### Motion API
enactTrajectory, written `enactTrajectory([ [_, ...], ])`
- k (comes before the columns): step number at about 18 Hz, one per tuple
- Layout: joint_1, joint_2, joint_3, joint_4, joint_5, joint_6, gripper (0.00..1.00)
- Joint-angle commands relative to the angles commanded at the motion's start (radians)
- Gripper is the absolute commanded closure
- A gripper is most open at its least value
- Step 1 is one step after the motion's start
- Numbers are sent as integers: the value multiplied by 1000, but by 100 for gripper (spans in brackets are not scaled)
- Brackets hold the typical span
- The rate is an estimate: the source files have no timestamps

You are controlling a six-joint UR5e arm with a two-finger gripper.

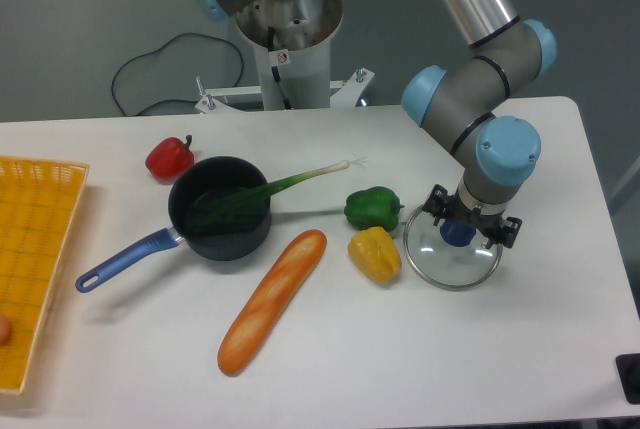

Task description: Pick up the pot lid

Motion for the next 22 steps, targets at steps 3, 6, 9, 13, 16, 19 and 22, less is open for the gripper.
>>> enactTrajectory([
  [3,0,-2,-3,-2,0,-2,0],
  [6,2,0,-3,-2,0,0,0],
  [9,2,0,-3,-3,3,2,0],
  [13,2,0,-2,-5,3,0,18],
  [16,2,0,5,-6,5,-2,34],
  [19,0,0,6,-6,5,-2,46],
  [22,0,0,8,-8,5,-2,53],
])
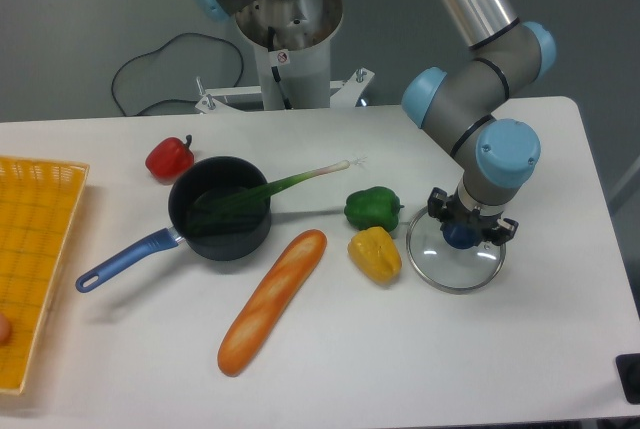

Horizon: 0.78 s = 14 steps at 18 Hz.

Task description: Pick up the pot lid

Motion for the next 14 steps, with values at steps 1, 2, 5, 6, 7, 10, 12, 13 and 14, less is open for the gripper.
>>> enactTrajectory([
  [1,0,0,0,0,0,0,53],
  [2,0,0,2,0,0,0,54],
  [5,2,2,23,-8,0,5,56],
  [6,2,2,31,-17,0,6,56],
  [7,2,2,37,-29,0,11,56],
  [10,2,9,75,-76,-3,14,56],
  [12,-2,15,101,-126,0,32,56],
  [13,-11,17,110,-143,0,60,56],
  [14,-15,26,118,-153,2,90,56],
])
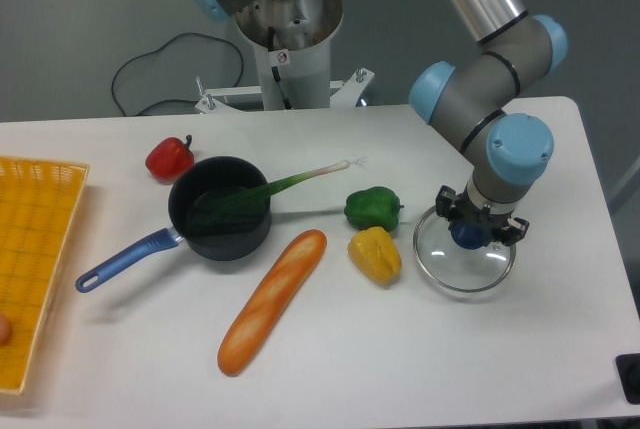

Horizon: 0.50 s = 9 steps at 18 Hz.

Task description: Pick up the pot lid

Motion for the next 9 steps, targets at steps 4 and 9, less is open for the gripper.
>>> enactTrajectory([
  [4,-8,37,15,-34,-2,91,56],
  [9,-37,66,43,-84,0,128,56],
])
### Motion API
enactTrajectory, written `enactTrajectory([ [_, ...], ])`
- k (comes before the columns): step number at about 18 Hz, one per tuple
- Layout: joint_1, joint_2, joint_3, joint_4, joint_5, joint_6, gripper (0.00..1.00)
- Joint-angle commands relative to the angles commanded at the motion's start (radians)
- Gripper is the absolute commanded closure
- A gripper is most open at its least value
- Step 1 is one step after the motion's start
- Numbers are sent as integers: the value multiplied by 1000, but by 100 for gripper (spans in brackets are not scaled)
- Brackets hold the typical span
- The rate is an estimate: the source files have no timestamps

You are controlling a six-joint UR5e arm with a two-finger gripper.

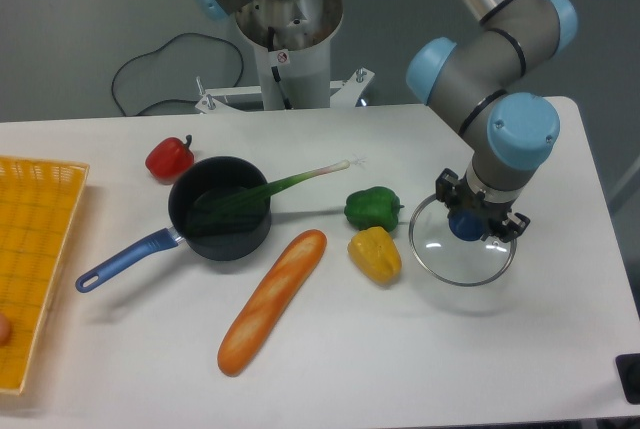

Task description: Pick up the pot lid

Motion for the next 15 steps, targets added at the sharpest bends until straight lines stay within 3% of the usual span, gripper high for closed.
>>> enactTrajectory([
  [5,-14,38,0,-6,14,123,57],
  [15,-29,49,-12,-8,14,124,57],
])
